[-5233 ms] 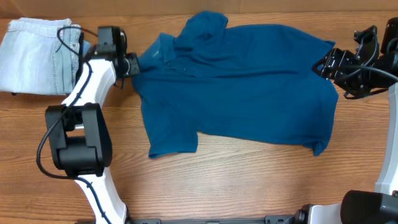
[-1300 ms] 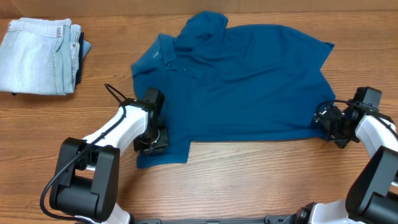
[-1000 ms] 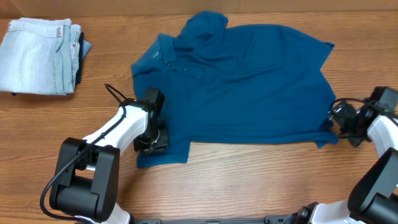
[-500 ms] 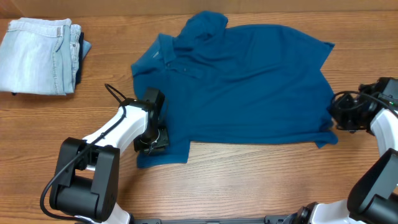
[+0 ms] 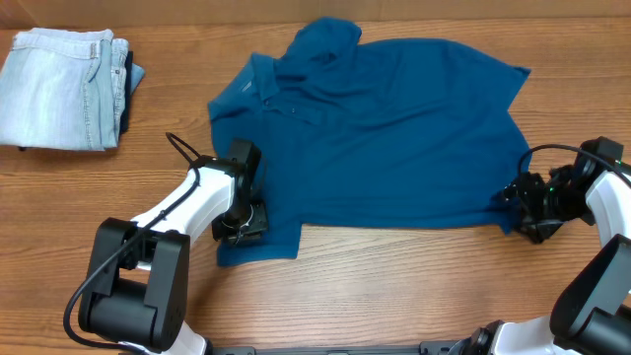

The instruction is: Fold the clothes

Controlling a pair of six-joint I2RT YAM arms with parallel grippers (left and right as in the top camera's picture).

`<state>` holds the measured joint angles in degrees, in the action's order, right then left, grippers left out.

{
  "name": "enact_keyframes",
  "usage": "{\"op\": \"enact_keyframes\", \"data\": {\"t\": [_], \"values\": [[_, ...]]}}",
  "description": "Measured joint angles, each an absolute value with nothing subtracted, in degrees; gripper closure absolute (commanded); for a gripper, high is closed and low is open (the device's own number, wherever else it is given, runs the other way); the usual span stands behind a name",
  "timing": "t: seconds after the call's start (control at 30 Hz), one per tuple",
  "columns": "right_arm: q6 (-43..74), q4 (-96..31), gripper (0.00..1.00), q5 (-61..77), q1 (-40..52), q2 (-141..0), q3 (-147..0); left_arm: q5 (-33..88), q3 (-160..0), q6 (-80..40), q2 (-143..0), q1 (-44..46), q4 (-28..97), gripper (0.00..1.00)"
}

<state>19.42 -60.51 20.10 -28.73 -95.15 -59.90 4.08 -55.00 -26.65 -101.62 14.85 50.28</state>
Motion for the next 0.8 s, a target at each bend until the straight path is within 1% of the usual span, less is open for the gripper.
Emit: {"op": "enact_keyframes", "data": {"t": [0.17, 0.33, 0.4, 0.47, 0.53, 0.63, 0.7, 0.77, 0.8], "values": [[19.51, -62.43, 0.24, 19.64, -28.73, -95.15, -59.9, 4.08, -55.0, -26.65, -101.62, 14.85, 50.22, 0.77], [19.53, -55.31, 0.25, 15.59, -28.8, -95.15, -59.55, 4.08, -54.98, -26.65, -101.62, 14.85, 50.15, 0.78], [19.57, -53.67, 0.27, 14.24, -28.8, -95.24, -58.72, 4.08, -54.98, -26.65, -101.62, 14.85, 50.15, 0.78], [20.05, -52.27, 0.34, 13.41, -28.8, -95.79, -57.47, 4.05, -54.98, -26.65, -101.62, 14.85, 50.17, 0.77], [21.06, -50.46, 0.55, 12.75, -28.8, -97.03, -56.05, 4.05, -54.98, -26.65, -101.62, 14.85, 50.17, 0.77], [21.61, -47.83, 0.72, 12.29, -28.77, -98.3, -55.05, 4.05, -54.98, -26.65, -101.62, 14.85, 50.17, 0.77], [22.04, -45.95, 0.76, 12.03, -28.8, -98.43, -54.98, 4.08, -54.98, -26.65, -101.62, 14.85, 50.17, 0.77], [22.28, -44.1, 0.83, 11.99, -28.8, -98.43, -55.0, 4.08, -54.98, -26.65, -101.62, 14.85, 50.17, 0.77], [22.13, -43.31, 0.85, 11.99, -28.8, -98.43, -55.0, 4.08, -54.98, -26.65, -101.62, 14.85, 50.15, 0.76]]}}
